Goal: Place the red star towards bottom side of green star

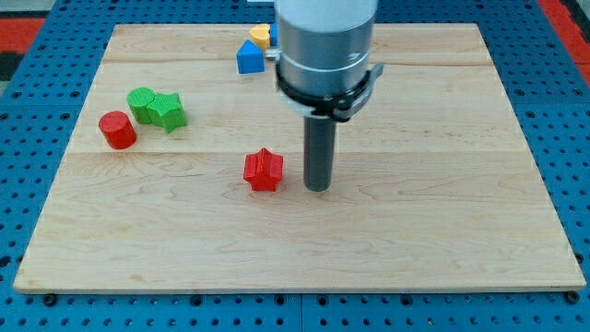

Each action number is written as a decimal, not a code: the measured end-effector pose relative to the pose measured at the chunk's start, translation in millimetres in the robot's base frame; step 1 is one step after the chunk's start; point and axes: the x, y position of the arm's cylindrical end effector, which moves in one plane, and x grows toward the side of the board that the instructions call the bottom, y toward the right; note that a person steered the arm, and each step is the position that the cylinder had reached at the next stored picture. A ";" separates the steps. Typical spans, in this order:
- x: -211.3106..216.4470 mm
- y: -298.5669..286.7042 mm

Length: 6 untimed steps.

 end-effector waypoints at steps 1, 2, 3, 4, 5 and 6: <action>22.1 -27.5; 31.6 -25.1; 19.5 -30.1; -13.9 -90.5; -49.1 -119.0; -55.0 -132.4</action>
